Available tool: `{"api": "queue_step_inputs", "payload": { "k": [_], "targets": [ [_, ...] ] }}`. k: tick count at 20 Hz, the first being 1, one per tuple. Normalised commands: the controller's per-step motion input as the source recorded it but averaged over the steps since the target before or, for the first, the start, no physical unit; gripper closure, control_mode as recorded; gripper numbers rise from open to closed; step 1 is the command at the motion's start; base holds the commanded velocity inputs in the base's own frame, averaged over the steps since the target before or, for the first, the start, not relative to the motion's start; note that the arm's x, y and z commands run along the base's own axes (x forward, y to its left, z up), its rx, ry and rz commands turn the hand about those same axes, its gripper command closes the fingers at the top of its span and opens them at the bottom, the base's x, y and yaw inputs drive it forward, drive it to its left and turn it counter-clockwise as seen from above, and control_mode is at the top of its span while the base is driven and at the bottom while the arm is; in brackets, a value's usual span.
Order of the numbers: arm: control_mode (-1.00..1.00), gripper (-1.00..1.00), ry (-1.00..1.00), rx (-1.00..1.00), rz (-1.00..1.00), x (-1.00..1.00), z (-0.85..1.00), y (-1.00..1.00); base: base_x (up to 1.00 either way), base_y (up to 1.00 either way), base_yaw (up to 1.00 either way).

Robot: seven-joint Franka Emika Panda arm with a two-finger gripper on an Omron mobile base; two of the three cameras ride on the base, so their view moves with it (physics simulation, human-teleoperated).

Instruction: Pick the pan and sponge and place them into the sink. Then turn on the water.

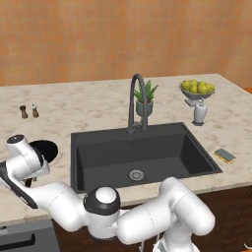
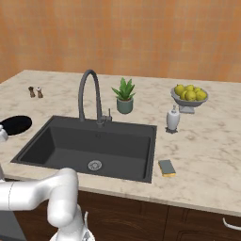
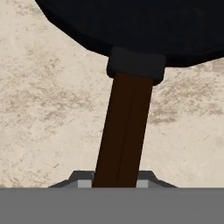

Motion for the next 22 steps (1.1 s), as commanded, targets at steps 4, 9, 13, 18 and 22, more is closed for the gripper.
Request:
{"api": "queue_step_inputs", "payload": {
  "k": [4, 9, 13, 18, 22],
  "targets": [
    [-1.0, 1.0, 0.0, 0.0, 0.0, 0.13, 0.0, -0.81, 0.0, 0.0, 0.0],
    [-1.0, 1.0, 0.0, 0.14, 0.1, 0.0, 0.1, -0.98, 0.0, 0.0, 0.0],
    [-1.0, 1.0, -0.11, 0.12, 0.37, -0.17, 0.53, -0.87, 0.0, 0.0, 0.0],
    [-1.0, 1.0, -0.24, 0.02, 0.44, -0.14, 0.67, -0.77, 0.0, 0.0, 0.0],
    [-1.0, 1.0, -0.15, 0.09, 0.41, -0.08, 0.42, -0.7, 0.0, 0.0, 0.0]
  ]
}}
